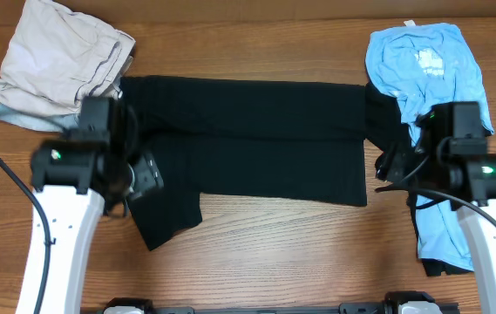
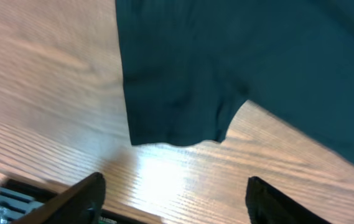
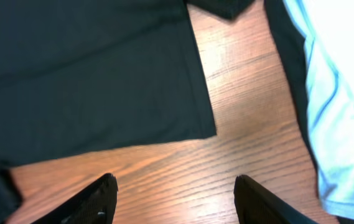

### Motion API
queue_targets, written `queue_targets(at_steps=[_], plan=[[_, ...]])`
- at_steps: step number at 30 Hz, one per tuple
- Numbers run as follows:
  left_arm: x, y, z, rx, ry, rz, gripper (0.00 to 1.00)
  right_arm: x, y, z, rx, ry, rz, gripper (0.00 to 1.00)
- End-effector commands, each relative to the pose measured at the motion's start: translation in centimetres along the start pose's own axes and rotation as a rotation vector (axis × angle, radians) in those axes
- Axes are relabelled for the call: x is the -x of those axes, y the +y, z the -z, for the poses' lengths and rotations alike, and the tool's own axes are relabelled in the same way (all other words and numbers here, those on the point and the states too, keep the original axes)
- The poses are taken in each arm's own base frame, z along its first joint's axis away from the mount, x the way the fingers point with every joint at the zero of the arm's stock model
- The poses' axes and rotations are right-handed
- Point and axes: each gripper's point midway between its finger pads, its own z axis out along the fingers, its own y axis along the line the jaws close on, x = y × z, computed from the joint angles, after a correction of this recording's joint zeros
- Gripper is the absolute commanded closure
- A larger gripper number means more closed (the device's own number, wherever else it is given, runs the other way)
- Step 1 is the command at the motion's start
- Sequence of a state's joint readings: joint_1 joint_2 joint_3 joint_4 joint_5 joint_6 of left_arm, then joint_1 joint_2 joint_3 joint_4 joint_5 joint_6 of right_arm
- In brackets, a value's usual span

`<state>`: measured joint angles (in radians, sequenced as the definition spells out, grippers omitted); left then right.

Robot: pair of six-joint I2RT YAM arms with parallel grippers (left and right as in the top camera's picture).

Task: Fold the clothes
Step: 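Move both grippers to the black shirt's bottom corners and grasp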

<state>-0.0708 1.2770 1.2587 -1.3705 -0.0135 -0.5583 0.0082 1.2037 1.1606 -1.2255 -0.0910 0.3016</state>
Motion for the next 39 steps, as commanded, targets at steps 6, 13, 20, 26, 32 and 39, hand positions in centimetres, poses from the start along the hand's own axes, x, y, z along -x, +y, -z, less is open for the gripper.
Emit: queue_targets(at_steps=[6, 13, 20, 26, 32, 39], plan=[[-7.3, 1.5, -8.7, 0.069, 0.26, 0.094, 0.3, -1.7, -0.8, -3.4, -0.004, 0.034, -0.013, 0.36], [-9.6, 2.4, -12.3, 0.095, 0.284, 0.103, 0.31, -1.4, -0.8, -3.9, 0.001, 0.022, -0.004, 0.36], [-10.3, 2.9, -14.9, 0.084, 0.257, 0.104, 0.34, -1.3, -0.8, -4.6, 0.005, 0.01, -0.002, 0.36], [-8.5, 2.1, -16.5, 0.03, 0.155, 0.104, 0.38, -0.9, -0.7, -4.8, 0.009, 0.0, -0.001, 0.36], [-6.9, 1.9, -17.4, 0.017, 0.059, 0.1, 0.41, -0.6, -0.5, -4.8, 0.014, -0.014, 0.001, 0.36], [-6.4, 1.9, -17.5, 0.018, 0.038, 0.089, 0.69, -0.3, -0.5, -4.8, 0.015, -0.027, 0.002, 0.36]])
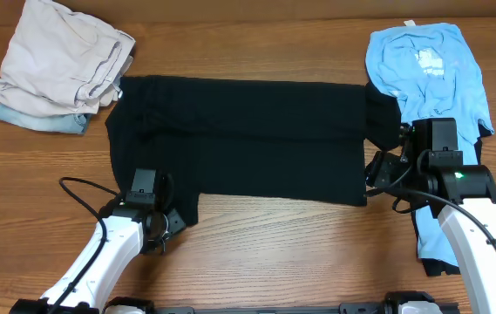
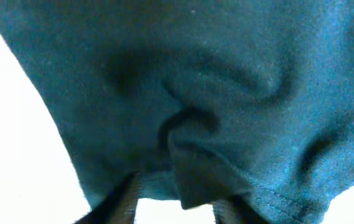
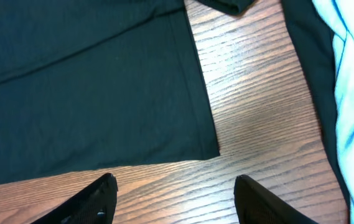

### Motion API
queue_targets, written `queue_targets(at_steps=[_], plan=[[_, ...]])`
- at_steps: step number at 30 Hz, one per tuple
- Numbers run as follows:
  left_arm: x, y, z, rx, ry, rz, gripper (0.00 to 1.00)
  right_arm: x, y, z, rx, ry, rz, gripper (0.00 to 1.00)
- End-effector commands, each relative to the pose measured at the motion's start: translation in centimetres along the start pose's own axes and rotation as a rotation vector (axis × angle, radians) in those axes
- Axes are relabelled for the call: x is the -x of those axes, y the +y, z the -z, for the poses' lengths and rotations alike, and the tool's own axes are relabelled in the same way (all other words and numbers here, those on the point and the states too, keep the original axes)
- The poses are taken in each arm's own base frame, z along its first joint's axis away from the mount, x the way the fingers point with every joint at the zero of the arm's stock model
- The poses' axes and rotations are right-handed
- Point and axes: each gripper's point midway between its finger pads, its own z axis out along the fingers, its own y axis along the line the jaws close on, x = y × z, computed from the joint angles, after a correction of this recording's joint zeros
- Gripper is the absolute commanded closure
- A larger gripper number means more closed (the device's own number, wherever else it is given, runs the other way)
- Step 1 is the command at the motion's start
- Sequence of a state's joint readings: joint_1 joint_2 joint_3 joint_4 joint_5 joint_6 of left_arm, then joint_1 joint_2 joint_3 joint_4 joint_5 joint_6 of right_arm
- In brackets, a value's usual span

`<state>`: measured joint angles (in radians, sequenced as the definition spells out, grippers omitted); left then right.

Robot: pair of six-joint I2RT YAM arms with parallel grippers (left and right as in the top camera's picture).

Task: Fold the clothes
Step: 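Move both grippers to the black shirt's bottom corners and grasp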

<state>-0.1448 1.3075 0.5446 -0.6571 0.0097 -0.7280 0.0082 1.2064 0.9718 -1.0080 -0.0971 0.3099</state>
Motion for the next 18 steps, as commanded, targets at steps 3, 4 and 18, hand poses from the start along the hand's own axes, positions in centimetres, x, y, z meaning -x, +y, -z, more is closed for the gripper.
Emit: queue_targets(at_steps=[3, 4, 18], plan=[[-0.1, 0.5, -0.2, 0.027, -0.011, -0.005, 0.86, 0.2, -0.1, -0.1, -0.012, -0.011, 0.008, 0.37], [0.0, 0.5, -0.2, 0.026, -0.011, -0.003, 0.91, 0.2, -0.1, -0.1, -0.013, -0.011, 0.008, 0.37], [3.1, -0.7, 7.9, 0.115, -0.015, -0.116, 0.96, -2.4, -0.7, -2.8, -0.039, 0.178, 0.017, 0.59]])
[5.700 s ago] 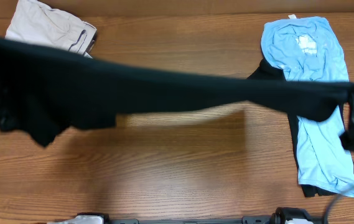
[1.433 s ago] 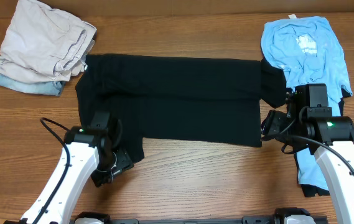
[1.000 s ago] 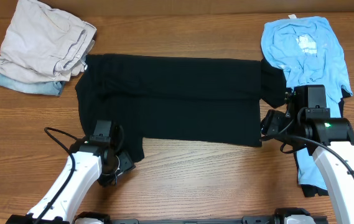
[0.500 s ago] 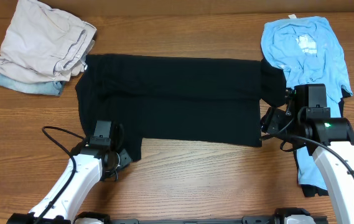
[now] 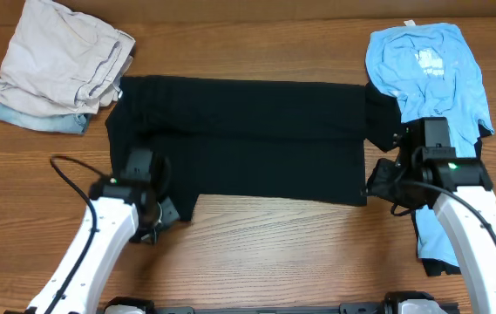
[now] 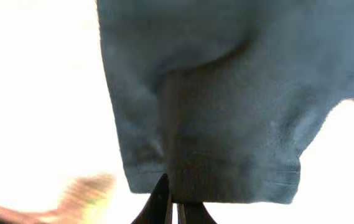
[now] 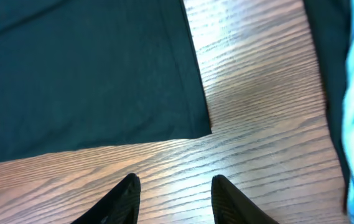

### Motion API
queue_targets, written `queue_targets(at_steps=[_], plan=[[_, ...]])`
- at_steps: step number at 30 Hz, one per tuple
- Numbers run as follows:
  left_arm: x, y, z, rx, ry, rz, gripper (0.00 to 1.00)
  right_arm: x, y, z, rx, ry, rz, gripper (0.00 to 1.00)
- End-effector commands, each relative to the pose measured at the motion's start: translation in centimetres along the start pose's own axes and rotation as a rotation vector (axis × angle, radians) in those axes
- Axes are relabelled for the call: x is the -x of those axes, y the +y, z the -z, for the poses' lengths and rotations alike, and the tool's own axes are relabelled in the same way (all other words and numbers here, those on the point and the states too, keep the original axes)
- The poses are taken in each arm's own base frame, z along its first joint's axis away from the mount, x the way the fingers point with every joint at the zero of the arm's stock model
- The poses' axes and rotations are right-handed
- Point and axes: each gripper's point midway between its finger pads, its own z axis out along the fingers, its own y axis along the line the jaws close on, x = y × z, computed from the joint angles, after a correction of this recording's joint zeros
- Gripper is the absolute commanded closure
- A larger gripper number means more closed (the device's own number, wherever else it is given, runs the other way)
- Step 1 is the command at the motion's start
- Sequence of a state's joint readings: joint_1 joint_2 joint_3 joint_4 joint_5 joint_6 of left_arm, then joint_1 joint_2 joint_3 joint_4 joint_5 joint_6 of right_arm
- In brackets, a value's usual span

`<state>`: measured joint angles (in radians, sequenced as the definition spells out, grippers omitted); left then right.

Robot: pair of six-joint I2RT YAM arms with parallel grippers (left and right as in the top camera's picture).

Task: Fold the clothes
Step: 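Move both grippers to the black shirt's bottom corners and grasp, then fold the bottom edge up toward the collar with both grippers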

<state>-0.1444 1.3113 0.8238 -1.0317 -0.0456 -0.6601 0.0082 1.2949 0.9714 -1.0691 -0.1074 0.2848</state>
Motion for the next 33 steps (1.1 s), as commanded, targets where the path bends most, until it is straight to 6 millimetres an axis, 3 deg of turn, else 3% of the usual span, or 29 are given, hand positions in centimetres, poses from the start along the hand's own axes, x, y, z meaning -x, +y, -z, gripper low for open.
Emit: queue_targets(at_steps=[1, 10, 16, 19, 27, 33], plan=[[1.7, -0.4, 2.3, 0.007, -0.06, -0.051, 0.96, -0.2, 0.3, -1.3, 0.009, 0.047, 0.01, 0.59], [2.5, -0.9, 3.9, -0.008, -0.083, -0.088, 0.96, -1.7, 0.5, -4.5, 0.017, 0.165, -0.009, 0.59], [4.3, -1.4, 7.2, -0.01, -0.15, -0.102, 0.96, -3.2, 0.0, -7.6, 0.005, 0.191, -0.039, 0.6], [5.0, -1.2, 8.3, 0.005, -0.183, -0.105, 0.96, -3.3, -0.2, -8.8, 0.011, 0.166, -0.072, 0.66], [5.3, -1.1, 8.4, 0.013, -0.197, -0.11, 0.96, -4.0, -1.7, -11.3, -0.018, 0.1, -0.16, 0.67], [5.4, -1.1, 8.5, 0.014, -0.202, -0.114, 0.96, -3.9, -2.3, -11.6, -0.043, 0.08, -0.19, 0.67]])
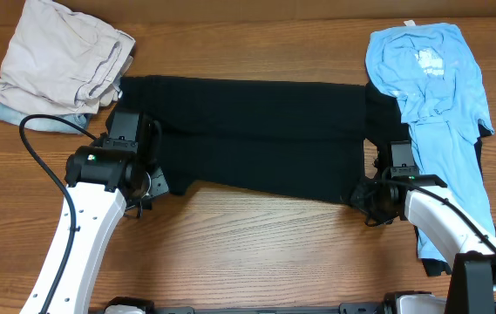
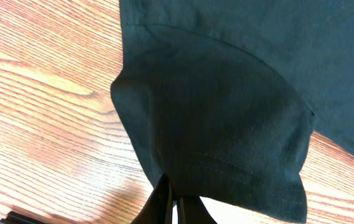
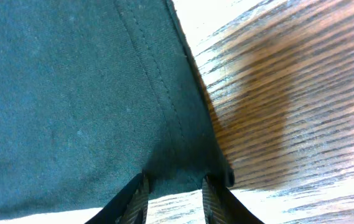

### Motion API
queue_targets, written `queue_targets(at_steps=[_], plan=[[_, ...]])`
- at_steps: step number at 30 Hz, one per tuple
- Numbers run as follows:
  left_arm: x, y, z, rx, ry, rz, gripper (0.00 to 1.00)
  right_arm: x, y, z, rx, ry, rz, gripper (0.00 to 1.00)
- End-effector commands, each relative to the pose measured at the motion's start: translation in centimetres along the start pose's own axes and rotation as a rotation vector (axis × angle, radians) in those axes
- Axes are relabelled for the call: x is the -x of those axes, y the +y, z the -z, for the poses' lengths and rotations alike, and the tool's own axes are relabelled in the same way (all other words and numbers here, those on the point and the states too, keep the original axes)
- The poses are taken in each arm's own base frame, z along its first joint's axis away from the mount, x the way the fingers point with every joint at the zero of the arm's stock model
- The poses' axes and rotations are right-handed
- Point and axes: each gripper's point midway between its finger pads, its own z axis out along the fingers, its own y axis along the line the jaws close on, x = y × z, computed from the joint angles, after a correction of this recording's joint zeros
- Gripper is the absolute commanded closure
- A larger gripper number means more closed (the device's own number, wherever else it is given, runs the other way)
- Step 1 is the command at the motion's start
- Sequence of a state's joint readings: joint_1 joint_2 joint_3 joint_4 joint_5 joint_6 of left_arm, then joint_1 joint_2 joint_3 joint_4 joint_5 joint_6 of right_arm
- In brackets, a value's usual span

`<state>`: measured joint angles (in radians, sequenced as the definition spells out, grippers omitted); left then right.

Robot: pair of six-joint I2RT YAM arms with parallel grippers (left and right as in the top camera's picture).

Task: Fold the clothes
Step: 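Fold the bottom edge up toward the collar with both grippers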

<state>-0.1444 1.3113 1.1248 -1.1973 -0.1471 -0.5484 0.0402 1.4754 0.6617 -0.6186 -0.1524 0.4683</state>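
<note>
A black garment (image 1: 248,131) lies spread across the middle of the table. Its lower-left sleeve flap (image 2: 226,124) is lifted off the wood, and my left gripper (image 2: 172,202) is shut on its stitched hem. In the overhead view the left gripper (image 1: 149,185) sits at the garment's lower-left edge. My right gripper (image 1: 358,197) is low at the garment's lower-right corner (image 3: 189,155). In the right wrist view the right gripper (image 3: 173,194) has its jaws still apart, with that corner lying between them.
A folded beige pile (image 1: 60,57) with a pale blue piece under it sits at the back left. A light blue shirt (image 1: 431,78) lies along the right side, beside my right arm. The left arm's black cable (image 1: 34,144) loops over the table.
My left gripper, still shut on the sleeve hem, has moved back toward the garment's body, taking the flap with it. My right gripper has dropped to the lower-right corner with narrower jaws.
First both grippers hung open above the table, with the sleeve flap trailing toward the front left. Then my left gripper was down on that flap, then shut on its hem, and now holds it nearer the body. My right gripper stayed open by the right corner and now straddles it.
</note>
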Motion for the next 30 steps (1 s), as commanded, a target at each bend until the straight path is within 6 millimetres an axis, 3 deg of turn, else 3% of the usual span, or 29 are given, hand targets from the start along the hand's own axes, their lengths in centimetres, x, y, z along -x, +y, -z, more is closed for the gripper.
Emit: queue_targets(at_steps=[1, 3, 9, 17, 21, 26, 30], plan=[[0.7, 0.0, 0.6, 0.008, -0.033, -0.016, 0.96, -0.8, -1.7, -1.1, -0.071, 0.011, -0.037, 0.69], [0.7, 0.0, 0.6, 0.008, -0.034, -0.016, 0.96, -0.8, -1.7, -1.1, -0.07, 0.009, -0.038, 0.95], [0.4, 0.2, 0.6, 0.014, -0.021, -0.024, 0.96, -0.7, -1.5, -0.3, -0.08, 0.026, -0.058, 0.96], [-1.9, 1.7, 1.9, 0.071, 0.084, -0.032, 0.96, -2.0, -1.0, 5.8, -0.119, 0.094, -0.023, 0.96], [-2.5, 2.2, 2.2, 0.089, 0.107, -0.05, 0.96, -2.3, -0.9, 7.4, -0.118, 0.095, -0.012, 0.96], [0.7, 2.8, 2.2, 0.152, -0.039, -0.047, 0.96, 0.3, 0.7, 7.2, -0.057, -0.009, 0.025, 0.96], [3.7, 1.9, 2.1, 0.135, -0.164, -0.042, 0.96, 3.6, 2.7, 7.4, 0.02, -0.142, 0.052, 0.96]])
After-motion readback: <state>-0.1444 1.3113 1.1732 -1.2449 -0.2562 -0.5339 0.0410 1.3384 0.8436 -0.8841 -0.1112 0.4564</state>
